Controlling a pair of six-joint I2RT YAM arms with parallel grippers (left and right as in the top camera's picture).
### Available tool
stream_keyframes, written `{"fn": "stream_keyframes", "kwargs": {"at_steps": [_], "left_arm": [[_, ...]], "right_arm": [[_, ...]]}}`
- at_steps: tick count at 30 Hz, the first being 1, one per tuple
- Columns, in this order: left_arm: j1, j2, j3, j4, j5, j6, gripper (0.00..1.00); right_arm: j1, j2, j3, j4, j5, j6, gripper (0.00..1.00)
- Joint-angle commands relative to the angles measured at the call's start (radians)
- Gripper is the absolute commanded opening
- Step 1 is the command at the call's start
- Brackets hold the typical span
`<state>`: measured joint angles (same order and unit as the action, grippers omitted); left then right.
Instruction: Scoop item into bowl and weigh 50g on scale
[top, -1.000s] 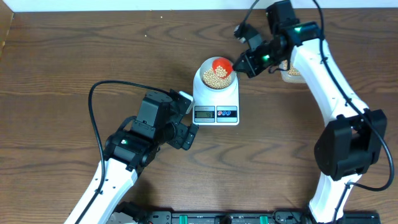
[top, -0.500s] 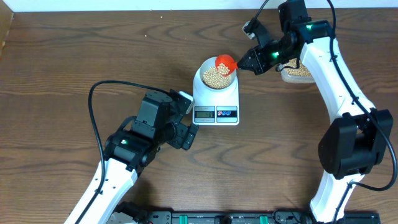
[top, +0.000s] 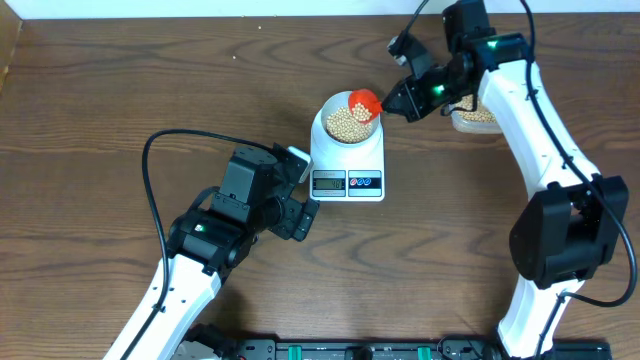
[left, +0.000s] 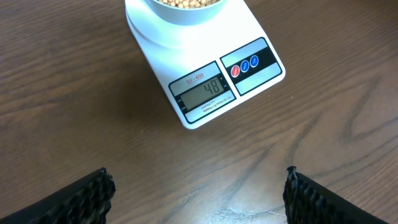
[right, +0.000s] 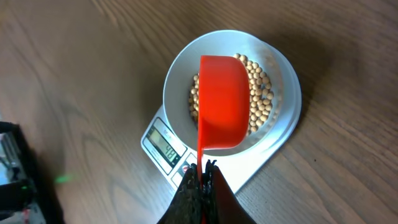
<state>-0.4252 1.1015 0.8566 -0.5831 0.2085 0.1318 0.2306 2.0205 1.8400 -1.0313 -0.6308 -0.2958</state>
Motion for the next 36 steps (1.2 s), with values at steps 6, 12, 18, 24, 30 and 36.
{"fn": "stream_keyframes", "kwargs": {"at_steps": [6,12,18,24,30,36], "left_arm": [[0.007,0.002,0.019,-0.002,0.008,0.01,0.89],[0.007,0.002,0.019,-0.002,0.009,0.01,0.89],[0.007,0.002,0.019,-0.002,0.009,0.01,0.89],[0.007,0.002,0.019,-0.002,0.008,0.01,0.89],[0.007,0.002,0.019,-0.002,0.008,0.01,0.89],[0.007,0.002,0.019,-0.002,0.008,0.01,0.89]], "right_arm": [[0.058,-0.031,0.013,0.006,0.109,0.011,0.01],[0.057,-0.031,0.013,0.013,0.108,0.011,0.01],[0.072,-0.031,0.013,0.018,0.114,0.011,0.01],[0.076,-0.031,0.013,0.02,0.132,0.011,0.01],[0.093,-0.031,0.013,0.018,0.182,0.006,0.01],[0.095,-0.031,0.013,0.021,0.187,0.007,0.01]]}}
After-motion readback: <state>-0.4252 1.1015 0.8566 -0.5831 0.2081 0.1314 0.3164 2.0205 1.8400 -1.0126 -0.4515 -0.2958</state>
